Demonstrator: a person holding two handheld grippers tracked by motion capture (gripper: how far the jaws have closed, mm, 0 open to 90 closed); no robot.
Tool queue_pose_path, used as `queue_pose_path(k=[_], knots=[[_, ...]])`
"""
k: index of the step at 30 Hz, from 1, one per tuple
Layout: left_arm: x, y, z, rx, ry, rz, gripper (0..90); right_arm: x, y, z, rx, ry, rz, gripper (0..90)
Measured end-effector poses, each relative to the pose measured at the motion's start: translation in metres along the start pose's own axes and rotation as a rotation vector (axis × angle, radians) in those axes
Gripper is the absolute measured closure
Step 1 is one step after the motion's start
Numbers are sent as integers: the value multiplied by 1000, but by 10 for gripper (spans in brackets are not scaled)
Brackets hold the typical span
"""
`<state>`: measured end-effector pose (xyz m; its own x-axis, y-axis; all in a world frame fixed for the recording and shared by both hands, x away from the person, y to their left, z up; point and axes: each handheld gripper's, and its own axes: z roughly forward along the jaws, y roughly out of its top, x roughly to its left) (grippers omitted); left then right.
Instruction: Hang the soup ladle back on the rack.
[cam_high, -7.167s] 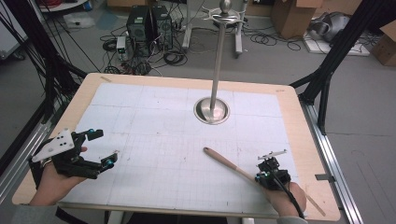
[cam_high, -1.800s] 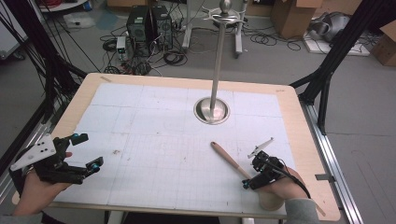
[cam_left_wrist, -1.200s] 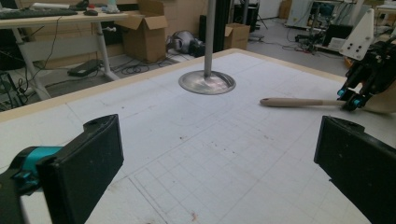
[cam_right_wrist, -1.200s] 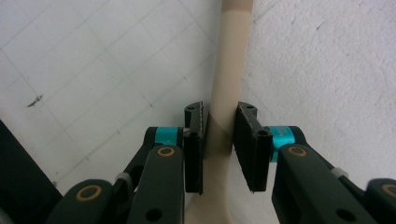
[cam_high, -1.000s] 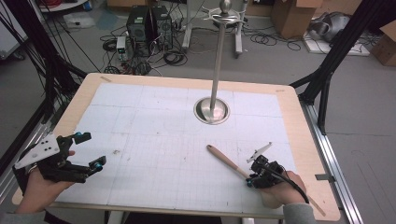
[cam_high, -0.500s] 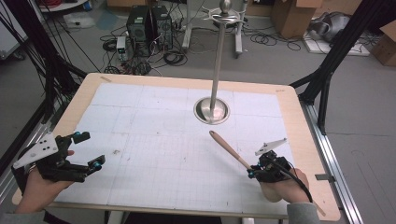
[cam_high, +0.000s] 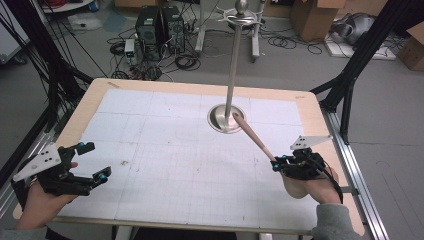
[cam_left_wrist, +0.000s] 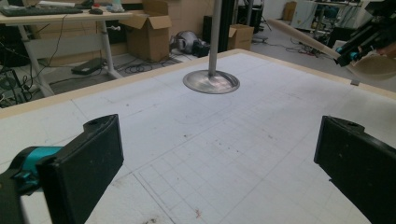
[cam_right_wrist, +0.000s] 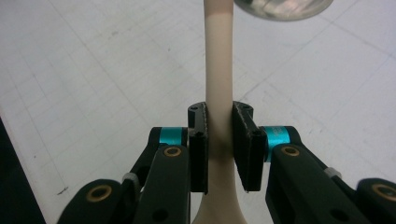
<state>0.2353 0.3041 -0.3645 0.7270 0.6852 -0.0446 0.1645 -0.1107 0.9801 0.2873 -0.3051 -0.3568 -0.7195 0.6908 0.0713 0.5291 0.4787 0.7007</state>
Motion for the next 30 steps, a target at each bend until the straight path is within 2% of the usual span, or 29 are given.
queue_pose_path(k=[4,13,18,22,30], knots=[[0,-1,-1,4,1,0,18,-10,7,-8,-13,0,-22,774],[3,-2,-5,-3,9,-12,18,-27,33,-26,-4,-4,-52,773],[3,-3,-6,-10,2,-12,18,-36,46,-37,-12,-31,-63,773],[5,-4,-8,-10,6,-19,18,-41,54,-47,-56,-35,-54,774],[11,-10,-8,-11,16,-42,18,-46,71,-58,-105,-43,-44,773]])
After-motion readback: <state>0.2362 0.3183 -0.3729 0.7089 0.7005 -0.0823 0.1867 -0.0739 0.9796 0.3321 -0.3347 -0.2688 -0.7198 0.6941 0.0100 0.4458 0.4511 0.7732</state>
